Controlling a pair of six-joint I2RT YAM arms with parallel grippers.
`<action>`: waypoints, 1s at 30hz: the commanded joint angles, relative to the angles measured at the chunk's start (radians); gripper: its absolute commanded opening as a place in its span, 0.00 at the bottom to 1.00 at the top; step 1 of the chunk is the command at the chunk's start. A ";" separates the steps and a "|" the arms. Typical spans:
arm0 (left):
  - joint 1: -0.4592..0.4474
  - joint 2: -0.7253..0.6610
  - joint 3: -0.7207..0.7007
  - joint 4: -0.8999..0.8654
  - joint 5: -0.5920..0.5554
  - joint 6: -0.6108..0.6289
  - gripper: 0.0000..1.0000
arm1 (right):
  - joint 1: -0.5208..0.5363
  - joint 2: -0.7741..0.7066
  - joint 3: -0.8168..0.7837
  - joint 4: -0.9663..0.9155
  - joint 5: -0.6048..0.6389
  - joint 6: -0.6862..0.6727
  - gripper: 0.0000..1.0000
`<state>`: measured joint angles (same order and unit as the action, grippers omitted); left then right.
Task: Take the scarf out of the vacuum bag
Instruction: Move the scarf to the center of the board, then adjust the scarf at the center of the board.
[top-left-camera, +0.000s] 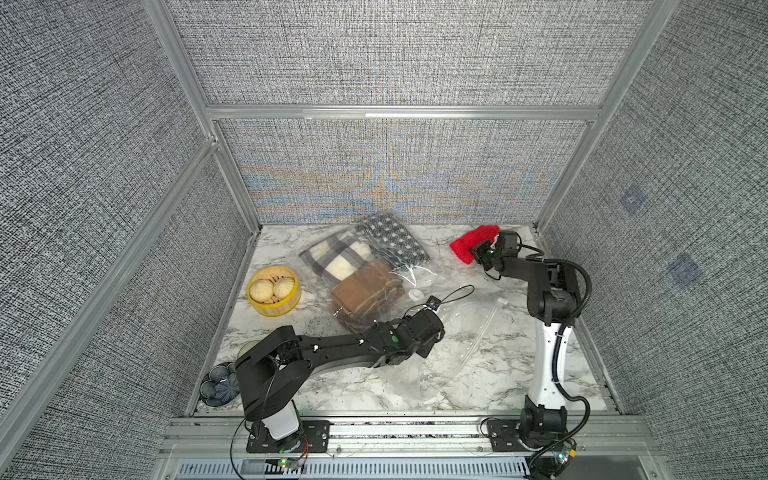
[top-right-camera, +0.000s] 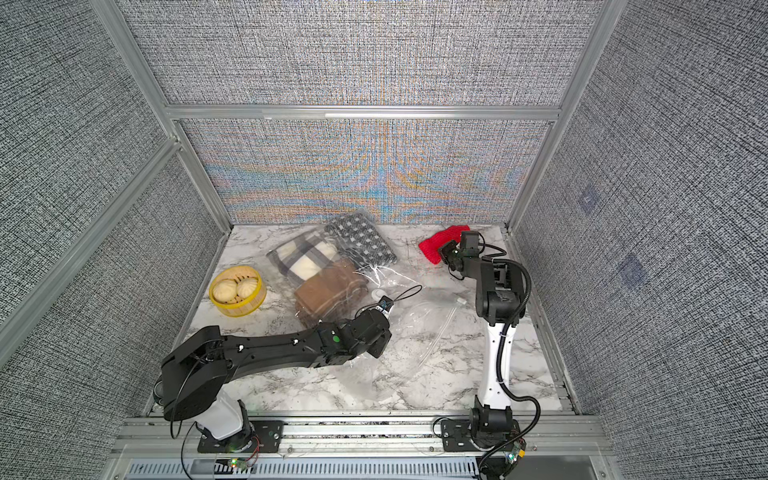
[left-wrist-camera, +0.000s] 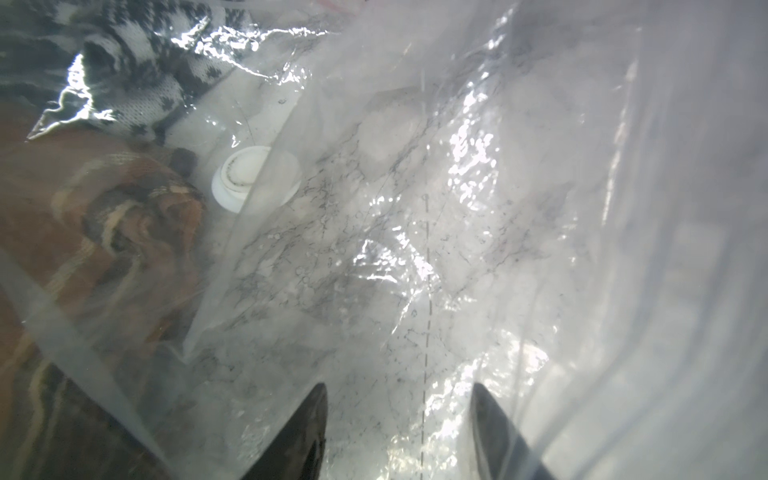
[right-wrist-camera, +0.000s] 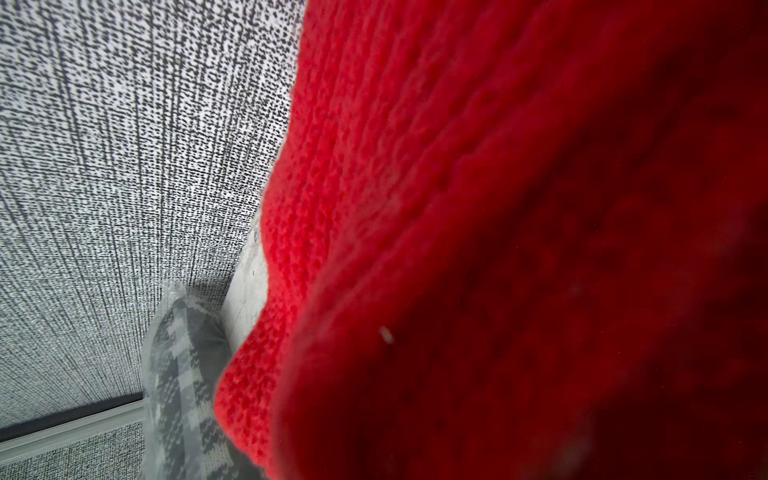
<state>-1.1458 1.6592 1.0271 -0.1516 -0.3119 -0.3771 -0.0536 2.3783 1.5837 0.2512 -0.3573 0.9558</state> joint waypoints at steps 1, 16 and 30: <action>0.001 -0.017 0.000 0.003 0.003 0.008 0.55 | 0.006 0.016 0.019 -0.081 0.016 -0.012 0.28; 0.003 -0.053 -0.020 -0.018 -0.036 0.016 0.51 | -0.023 -0.362 -0.383 -0.067 -0.035 -0.124 0.74; 0.019 -0.121 -0.051 0.013 -0.005 0.040 0.23 | -0.035 -1.090 -0.844 -0.355 -0.053 -0.370 0.73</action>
<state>-1.1332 1.5463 0.9806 -0.1654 -0.3077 -0.3477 -0.0910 1.3628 0.7616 0.0433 -0.4038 0.6682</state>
